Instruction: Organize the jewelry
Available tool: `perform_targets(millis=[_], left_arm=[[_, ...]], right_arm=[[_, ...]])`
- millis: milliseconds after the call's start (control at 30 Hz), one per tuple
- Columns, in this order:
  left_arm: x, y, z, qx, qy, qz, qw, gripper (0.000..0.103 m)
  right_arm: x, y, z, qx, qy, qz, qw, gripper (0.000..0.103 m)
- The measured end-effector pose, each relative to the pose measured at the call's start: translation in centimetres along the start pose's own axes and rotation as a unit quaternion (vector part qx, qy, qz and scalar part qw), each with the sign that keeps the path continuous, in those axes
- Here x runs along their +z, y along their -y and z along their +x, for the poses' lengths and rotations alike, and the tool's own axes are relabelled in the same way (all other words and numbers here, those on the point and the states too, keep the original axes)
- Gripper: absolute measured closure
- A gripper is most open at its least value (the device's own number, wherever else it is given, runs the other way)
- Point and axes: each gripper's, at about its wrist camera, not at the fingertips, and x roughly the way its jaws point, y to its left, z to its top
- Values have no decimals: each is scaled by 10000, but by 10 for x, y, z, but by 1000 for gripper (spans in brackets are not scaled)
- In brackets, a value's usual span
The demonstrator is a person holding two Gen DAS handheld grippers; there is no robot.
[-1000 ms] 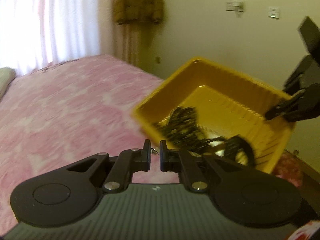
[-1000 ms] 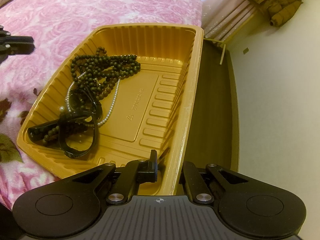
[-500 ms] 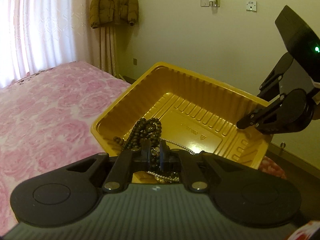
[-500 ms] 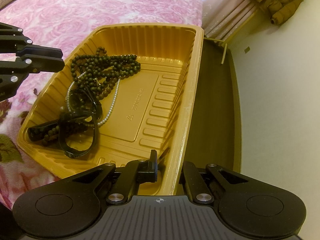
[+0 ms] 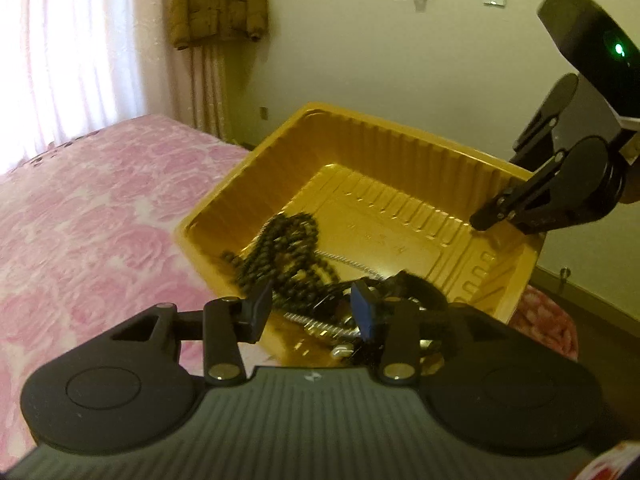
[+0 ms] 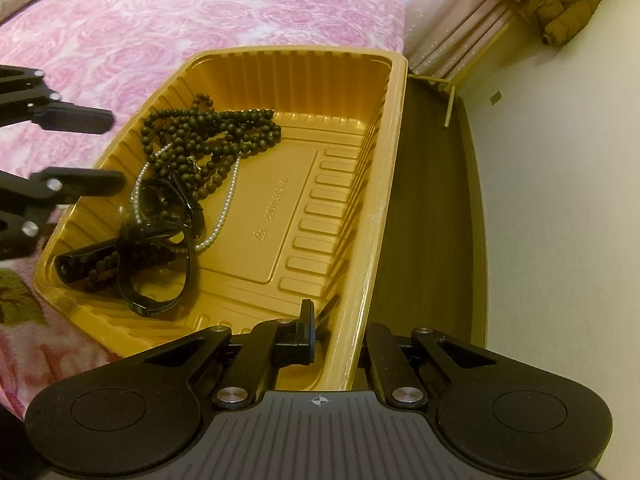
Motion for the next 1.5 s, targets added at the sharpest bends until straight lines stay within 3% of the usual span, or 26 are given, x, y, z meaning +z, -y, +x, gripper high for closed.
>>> perform_targets(millis=[333, 500, 600, 633, 667, 700, 733, 767, 867, 1000, 1100, 1267, 1400, 1500], left_arm=[[-30, -48, -47, 656, -121, -756, 9949, 62], [-45, -58, -67, 849, -258, -952, 9915, 61], [-54, -61, -75, 941, -326, -1055, 9894, 58], [-58, -62, -78, 980, -351, -1099, 9885, 57], [-60, -61, -80, 1010, -377, -1133, 9877, 56], [-63, -62, -82, 1032, -404, -1163, 9870, 55], [-65, -62, -84, 1058, -425, -1181, 9864, 54], [-67, -62, -87, 1081, -436, -1187, 9861, 53], [-71, -60, -95, 1134, -451, -1275, 9843, 43], [-72, -57, -111, 1194, -397, -1505, 9806, 30], [-73, -53, -121, 1317, -367, -1700, 9759, 12], [-76, -45, -141, 1505, -402, -2043, 9664, 2], [-80, -35, -156, 1496, -383, -2104, 9653, 1], [-85, -27, -162, 1573, -540, -2196, 9613, 1]], right_arm=[[-5, 10, 16, 621, 113, 734, 9953, 98], [-12, 5, 22, 1066, 286, 1595, 9810, 97], [-17, 3, 24, 1442, 482, 2195, 9637, 96], [-19, 2, 24, 1590, 563, 2394, 9562, 93], [-20, 2, 23, 1713, 700, 2623, 9471, 77], [-21, 1, 20, 1801, 830, 2773, 9401, 46], [-22, -2, 16, 1839, 972, 2910, 9338, 33], [-23, -4, 12, 1821, 1121, 3012, 9293, 26], [-24, -14, -2, 1673, 1327, 3227, 9221, 26], [-31, -36, -44, 1171, 1791, 3542, 9104, 26], [-31, -66, -78, 841, 1947, 3543, 9108, 25], [-25, -142, -111, 1083, 1855, 3389, 9160, 19], [-17, -201, -114, 1258, 1527, 2900, 9363, 19], [-10, -243, -118, 1291, 1461, 2775, 9407, 18]])
